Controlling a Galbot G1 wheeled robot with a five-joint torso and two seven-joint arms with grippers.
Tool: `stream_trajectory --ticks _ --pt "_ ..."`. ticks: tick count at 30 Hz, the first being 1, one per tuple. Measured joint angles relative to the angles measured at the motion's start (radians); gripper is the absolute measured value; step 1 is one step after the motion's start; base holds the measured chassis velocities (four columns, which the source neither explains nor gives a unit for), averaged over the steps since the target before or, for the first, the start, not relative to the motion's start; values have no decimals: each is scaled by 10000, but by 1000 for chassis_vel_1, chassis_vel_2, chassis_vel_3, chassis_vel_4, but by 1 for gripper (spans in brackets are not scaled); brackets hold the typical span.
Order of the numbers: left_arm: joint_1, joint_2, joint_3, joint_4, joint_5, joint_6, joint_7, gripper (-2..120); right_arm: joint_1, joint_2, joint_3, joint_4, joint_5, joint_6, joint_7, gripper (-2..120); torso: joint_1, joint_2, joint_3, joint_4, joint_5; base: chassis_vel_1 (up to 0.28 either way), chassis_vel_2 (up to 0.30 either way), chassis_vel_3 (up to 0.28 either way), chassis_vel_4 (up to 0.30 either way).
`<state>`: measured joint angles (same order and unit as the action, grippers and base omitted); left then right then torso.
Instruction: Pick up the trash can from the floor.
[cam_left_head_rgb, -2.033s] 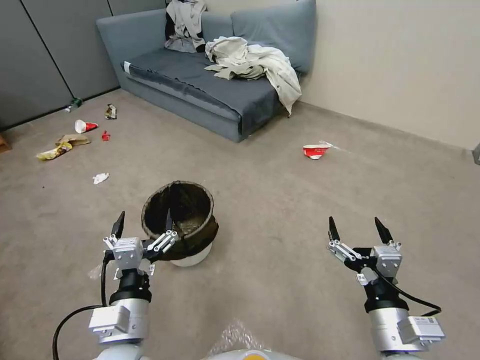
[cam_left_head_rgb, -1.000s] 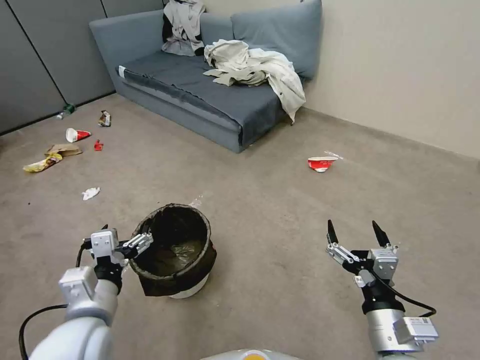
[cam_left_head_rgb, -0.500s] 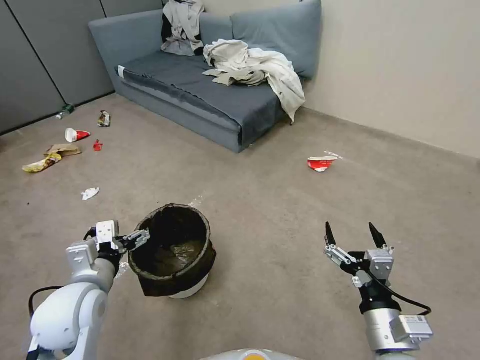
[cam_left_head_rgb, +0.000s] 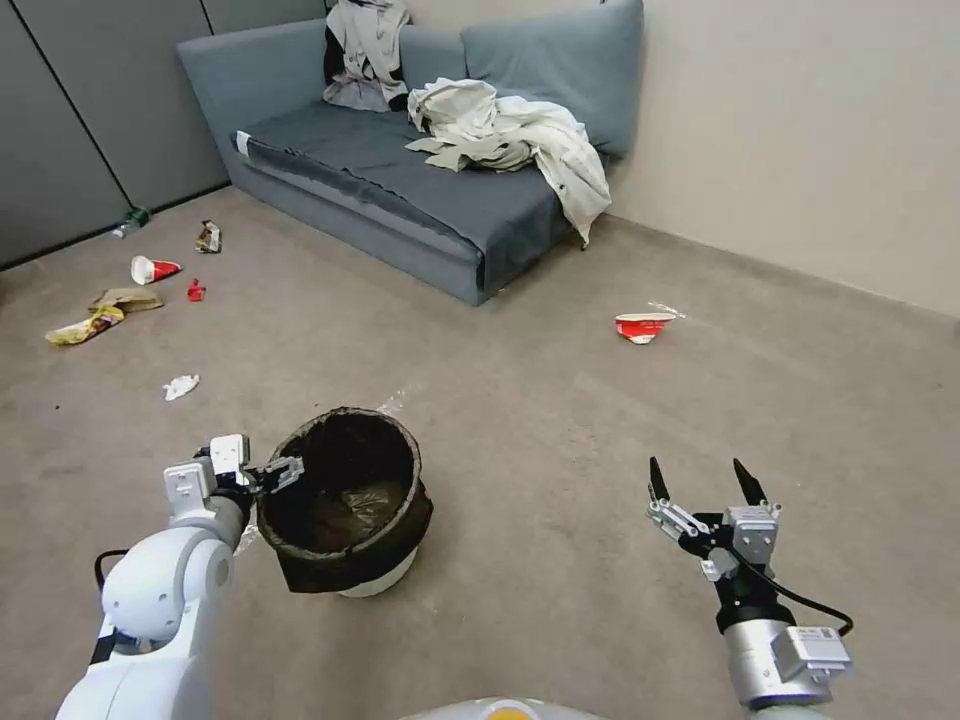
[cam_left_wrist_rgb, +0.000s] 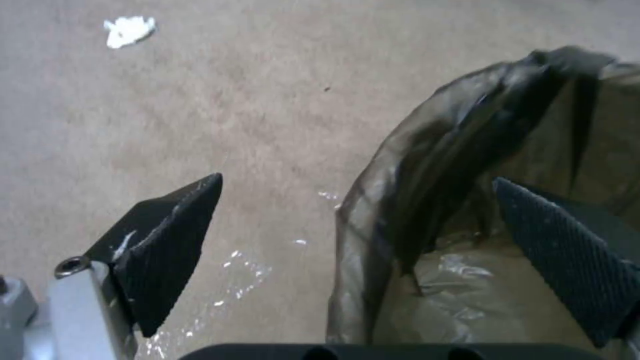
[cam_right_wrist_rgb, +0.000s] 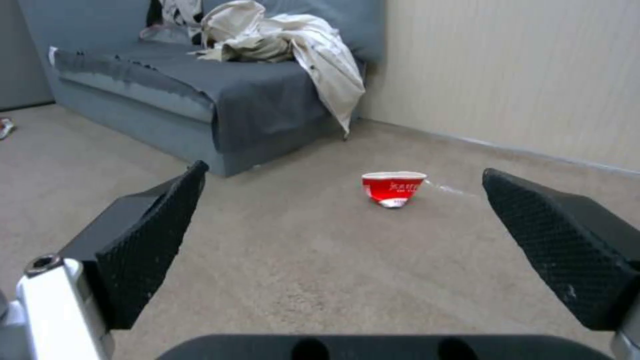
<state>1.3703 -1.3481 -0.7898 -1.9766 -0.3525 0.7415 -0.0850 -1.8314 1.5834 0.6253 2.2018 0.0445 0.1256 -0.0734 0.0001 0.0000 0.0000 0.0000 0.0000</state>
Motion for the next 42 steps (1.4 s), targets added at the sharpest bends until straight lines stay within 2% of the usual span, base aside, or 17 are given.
stream_trajectory --ticks 10,16,18,19,20,23,24,28,30,32,34,37,38,42 --pt "-73 -110 139 416 -105 -31 258 100 36 21 -42 -25 -142 -21 1 100 0 0 0 0 0 0 0 0 0" --pt "-145 -174 168 801 243 -42 290 100 62 15 -48 -97 -170 -25 2 100 0 0 0 0 0 0 0 0 0" --pt "-151 -197 165 871 309 -44 291 97 71 12 -49 -154 -179 -25 2 100 0 0 0 0 1 0 0 0 0" --pt "-154 -217 169 912 329 -47 293 91 80 11 -52 -188 -181 -25 2 100 0 0 0 1 1 0 0 0 0" --pt "-154 -217 169 912 329 -47 293 91 80 11 -52 -188 -181 -25 2 100 0 0 0 1 1 0 0 0 0" --pt "-185 -310 245 977 354 -66 293 77 106 8 -73 -204 -181 -31 15 100 0 0 0 1 4 0 0 0 0" --pt "-185 -310 245 977 354 -66 293 77 106 8 -73 -204 -181 -31 15 100 0 0 0 1 4 0 0 0 0" --pt "-231 -403 302 1033 356 -78 264 57 137 -9 -71 -206 -178 -72 19 100 -1 0 -1 1 5 0 0 0 0" --pt "-236 -410 303 1045 354 -78 255 56 140 -11 -68 -211 -177 -74 19 100 -1 1 -1 1 6 0 0 0 0" --pt "-280 -440 300 1158 352 -86 144 41 155 -12 -64 -232 -172 -77 19 100 -1 1 -1 2 10 0 0 0 0" --pt "-282 -441 300 1167 352 -87 132 40 160 -12 -64 -233 -173 -77 19 100 -1 1 -1 2 9 0 0 0 0" --pt "-267 -442 298 1169 327 -97 94 27 195 -12 -69 -246 -173 -87 21 100 -1 1 -2 3 7 0 0 0 0" --pt "-267 -442 298 1169 327 -97 94 27 195 -12 -69 -246 -173 -87 21 100 -1 1 -2 3 7 0 0 0 0" --pt "-183 -442 291 1139 22 -458 40 13 203 -16 -62 -252 -173 -98 40 100 -1 0 -1 1 1 0 0 0 0"
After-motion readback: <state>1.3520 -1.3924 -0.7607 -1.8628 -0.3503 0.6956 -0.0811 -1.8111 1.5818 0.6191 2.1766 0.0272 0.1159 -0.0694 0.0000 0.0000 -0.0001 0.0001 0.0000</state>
